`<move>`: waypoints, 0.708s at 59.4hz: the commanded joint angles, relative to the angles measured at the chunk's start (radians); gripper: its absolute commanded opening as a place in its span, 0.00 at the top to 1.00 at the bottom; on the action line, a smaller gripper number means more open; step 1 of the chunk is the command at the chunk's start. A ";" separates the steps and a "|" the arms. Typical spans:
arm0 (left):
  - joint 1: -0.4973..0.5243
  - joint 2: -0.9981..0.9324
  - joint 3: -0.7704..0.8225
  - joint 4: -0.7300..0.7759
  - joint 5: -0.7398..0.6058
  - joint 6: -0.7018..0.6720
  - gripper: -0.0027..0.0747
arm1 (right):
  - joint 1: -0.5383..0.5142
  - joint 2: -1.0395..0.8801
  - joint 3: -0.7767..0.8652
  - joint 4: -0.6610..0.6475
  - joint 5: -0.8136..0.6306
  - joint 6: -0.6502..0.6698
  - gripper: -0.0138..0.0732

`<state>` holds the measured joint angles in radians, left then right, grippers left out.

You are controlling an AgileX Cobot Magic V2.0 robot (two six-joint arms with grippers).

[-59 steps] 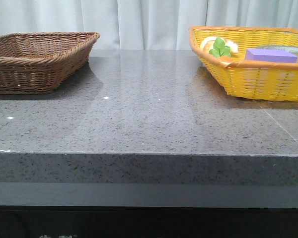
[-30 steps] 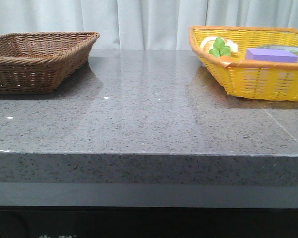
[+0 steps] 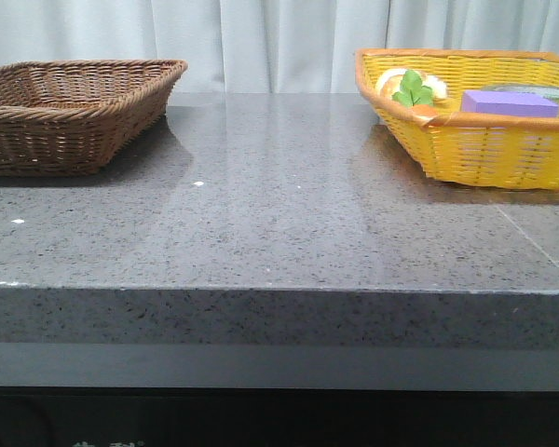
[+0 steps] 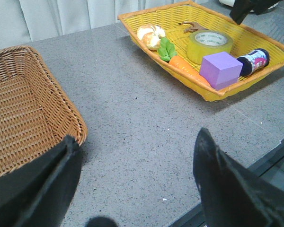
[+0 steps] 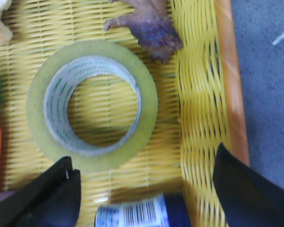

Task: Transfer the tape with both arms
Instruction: 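Reach the right gripper into the yellow basket and grasp the yellow tape roll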

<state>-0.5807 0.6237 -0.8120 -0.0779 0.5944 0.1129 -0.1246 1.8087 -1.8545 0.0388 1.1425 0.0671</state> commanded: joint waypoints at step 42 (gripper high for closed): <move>-0.009 0.008 -0.034 -0.008 -0.077 0.001 0.33 | -0.016 0.246 -0.187 0.076 -0.048 -0.016 0.43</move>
<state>-0.5848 0.6237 -0.8120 -0.0779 0.5944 0.1129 -0.1335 2.1027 -2.0061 0.1019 1.1325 0.0613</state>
